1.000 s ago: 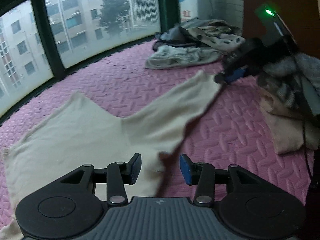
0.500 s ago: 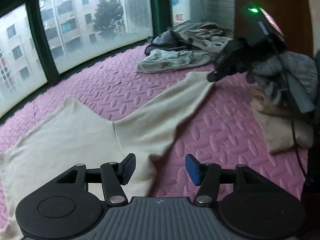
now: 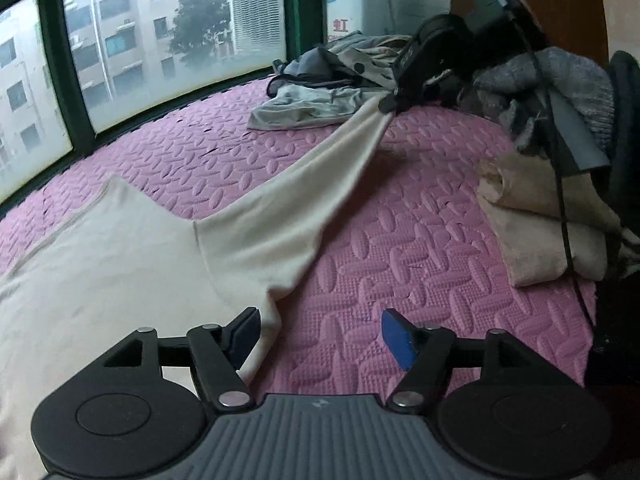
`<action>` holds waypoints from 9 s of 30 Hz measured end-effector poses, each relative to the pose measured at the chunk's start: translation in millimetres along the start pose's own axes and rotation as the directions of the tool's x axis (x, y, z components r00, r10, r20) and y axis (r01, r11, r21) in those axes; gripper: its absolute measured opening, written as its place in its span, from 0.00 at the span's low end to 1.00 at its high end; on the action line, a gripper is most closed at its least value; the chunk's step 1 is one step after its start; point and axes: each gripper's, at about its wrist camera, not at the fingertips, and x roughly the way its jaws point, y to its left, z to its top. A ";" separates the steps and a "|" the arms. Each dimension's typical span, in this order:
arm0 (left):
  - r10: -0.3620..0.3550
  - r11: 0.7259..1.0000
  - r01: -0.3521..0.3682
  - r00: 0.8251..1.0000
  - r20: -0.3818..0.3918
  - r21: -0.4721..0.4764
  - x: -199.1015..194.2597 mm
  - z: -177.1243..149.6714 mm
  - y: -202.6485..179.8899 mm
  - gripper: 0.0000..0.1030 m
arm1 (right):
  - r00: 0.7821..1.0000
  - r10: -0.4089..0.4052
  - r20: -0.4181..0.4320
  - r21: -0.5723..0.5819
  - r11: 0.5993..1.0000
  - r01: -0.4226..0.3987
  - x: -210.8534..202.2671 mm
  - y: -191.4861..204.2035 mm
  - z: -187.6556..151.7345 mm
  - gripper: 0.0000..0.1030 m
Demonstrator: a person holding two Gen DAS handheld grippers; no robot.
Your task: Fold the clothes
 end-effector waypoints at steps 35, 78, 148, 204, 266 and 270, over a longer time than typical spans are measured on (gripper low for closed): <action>0.447 0.762 -0.446 0.887 -0.117 -0.469 -164.3 -140.8 152.8 0.81 | 0.803 0.480 -0.352 -0.404 0.696 -0.593 -21.1 273.6 -155.3 0.14; 0.549 0.361 -0.594 0.759 -0.351 -0.719 -188.2 -198.2 265.4 0.74 | 0.930 0.276 -0.244 -0.560 0.743 -0.367 11.9 217.9 -114.5 0.15; 0.577 0.433 -0.293 0.816 0.012 -0.852 -206.0 -74.1 227.2 0.02 | 0.889 0.350 -0.294 -0.484 0.748 -0.455 -6.7 204.9 -137.8 0.20; 0.489 0.576 -0.082 0.832 0.263 -0.813 -218.2 -55.3 205.5 0.02 | 0.863 0.356 -0.358 -0.581 0.639 -0.505 -0.5 290.9 -198.9 0.05; 0.318 0.732 -0.358 0.932 -0.174 -0.580 -104.0 -102.2 172.1 0.31 | 0.944 0.262 -0.200 -0.574 0.749 -0.330 15.3 209.5 -120.3 0.00; 0.335 0.740 -0.357 0.931 -0.148 -0.570 -110.4 -95.5 173.6 0.32 | 0.947 0.275 -0.167 -0.572 0.755 -0.320 -3.4 207.1 -112.6 0.02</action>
